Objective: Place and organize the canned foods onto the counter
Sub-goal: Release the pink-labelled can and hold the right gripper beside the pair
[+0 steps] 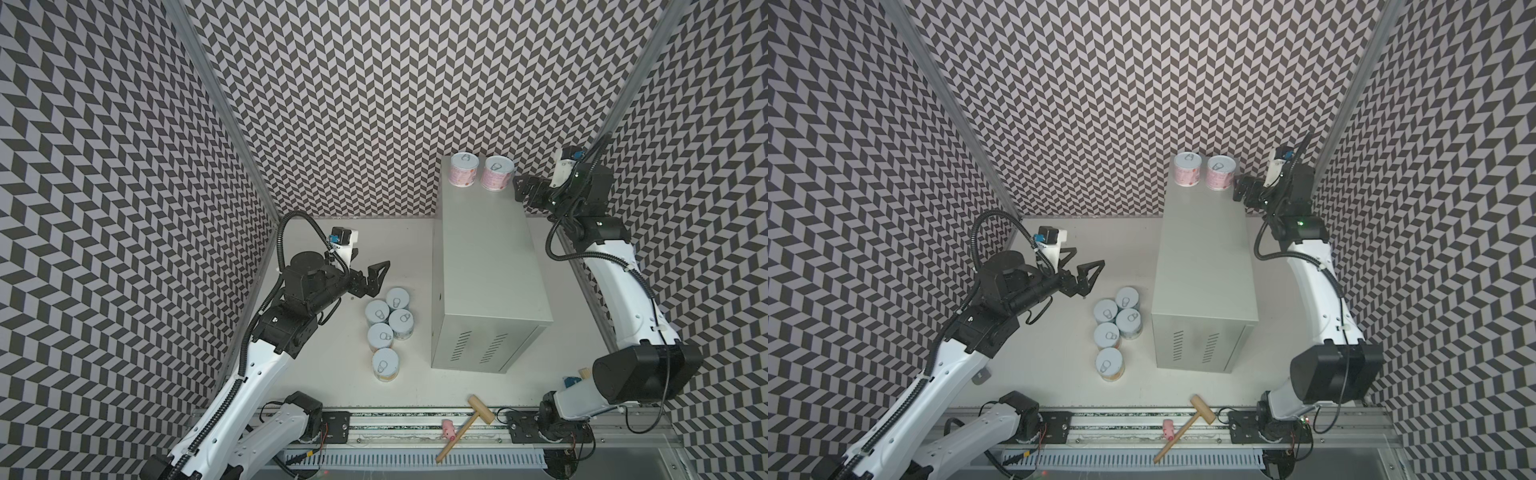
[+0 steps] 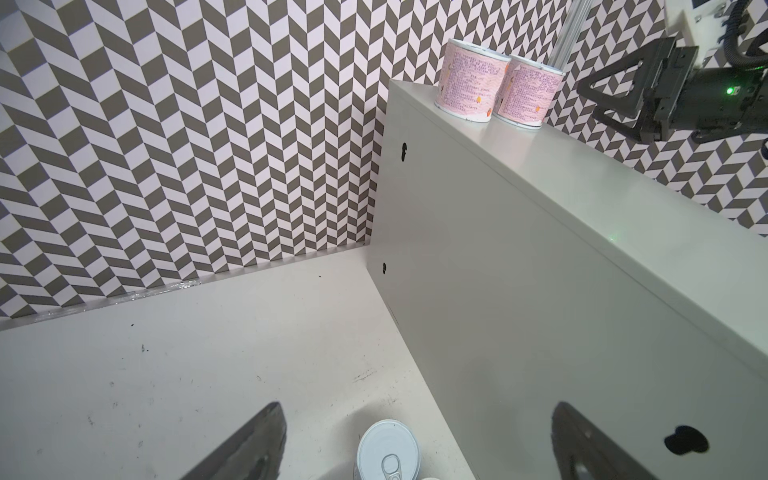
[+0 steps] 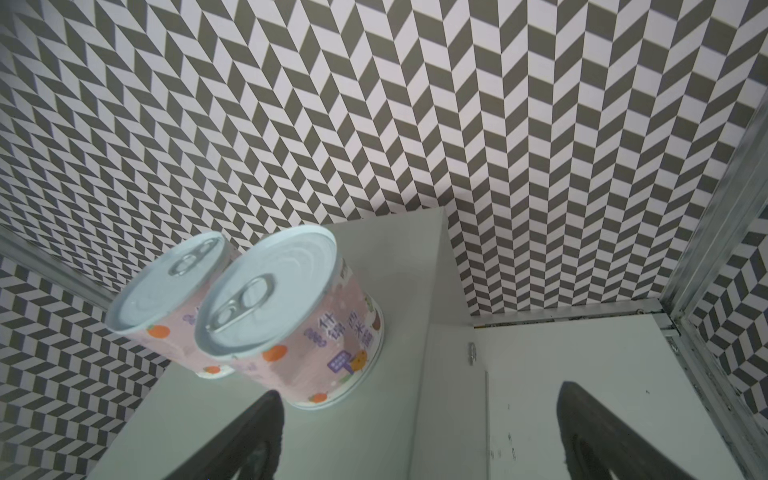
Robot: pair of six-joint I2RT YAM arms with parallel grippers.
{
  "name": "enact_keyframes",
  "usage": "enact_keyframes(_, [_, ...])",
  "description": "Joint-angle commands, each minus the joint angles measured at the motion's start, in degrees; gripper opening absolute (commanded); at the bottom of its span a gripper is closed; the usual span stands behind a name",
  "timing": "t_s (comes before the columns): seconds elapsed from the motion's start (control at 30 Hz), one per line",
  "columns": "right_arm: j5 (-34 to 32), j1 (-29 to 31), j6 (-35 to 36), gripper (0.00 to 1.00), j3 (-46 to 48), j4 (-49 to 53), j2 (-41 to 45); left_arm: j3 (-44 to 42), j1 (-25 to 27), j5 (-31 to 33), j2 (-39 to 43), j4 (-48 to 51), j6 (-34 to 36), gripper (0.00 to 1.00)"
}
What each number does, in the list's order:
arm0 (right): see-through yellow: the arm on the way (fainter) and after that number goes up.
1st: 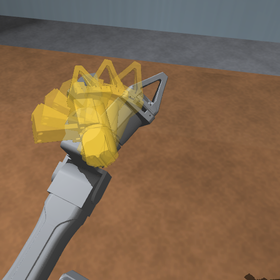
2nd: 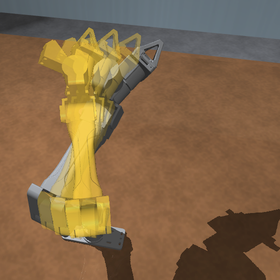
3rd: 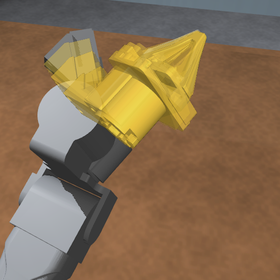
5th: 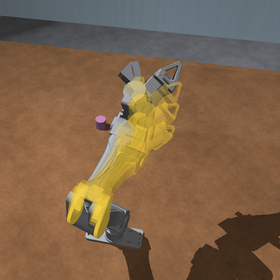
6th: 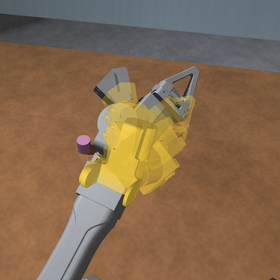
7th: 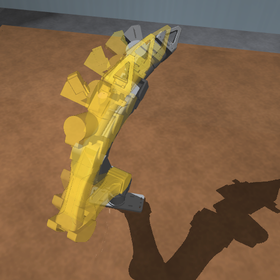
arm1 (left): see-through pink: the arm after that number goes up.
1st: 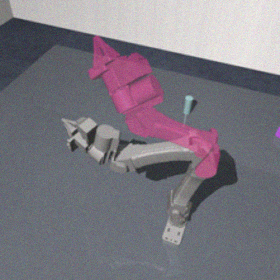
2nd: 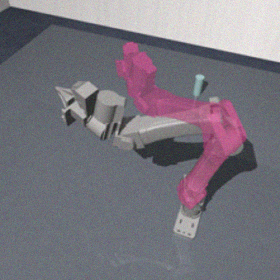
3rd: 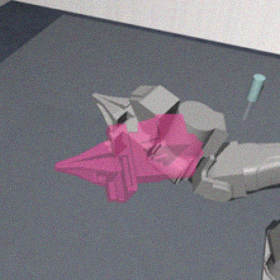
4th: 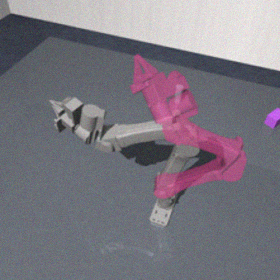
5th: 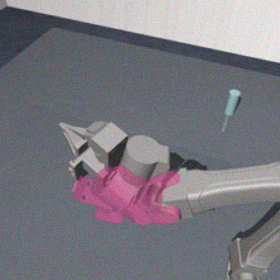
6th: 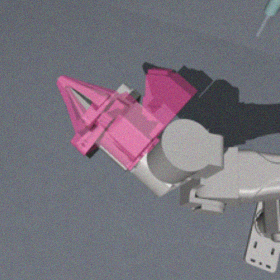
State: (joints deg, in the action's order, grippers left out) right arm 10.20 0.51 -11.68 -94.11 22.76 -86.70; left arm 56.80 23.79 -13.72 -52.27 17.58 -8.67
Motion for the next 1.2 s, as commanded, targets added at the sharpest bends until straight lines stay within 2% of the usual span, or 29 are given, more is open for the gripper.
enact_keyframes(0.0, [1.2, -0.2, 0.2, 0.99, 3.0, -2.3, 4.1, 0.1, -0.4, -1.1, -0.2, -1.5, -0.4, 1.0])
enact_keyframes(0.17, [2.0, -0.2, 0.7, 0.99, 4.9, -2.5, 4.6, 0.1, -0.4, -1.2, -0.3, -1.6, -0.4, 1.0])
enact_keyframes(0.47, [4.9, 0.0, 0.5, 0.99, 3.0, -3.0, 1.4, 0.0, -0.4, -0.4, -0.1, -1.3, -0.3, 1.0])
enact_keyframes(1.17, [5.4, 0.2, 1.5, 1.0, 0.4, -3.1, -2.5, -0.1, -0.3, 0.0, 0.1, -1.2, -0.1, 1.0])
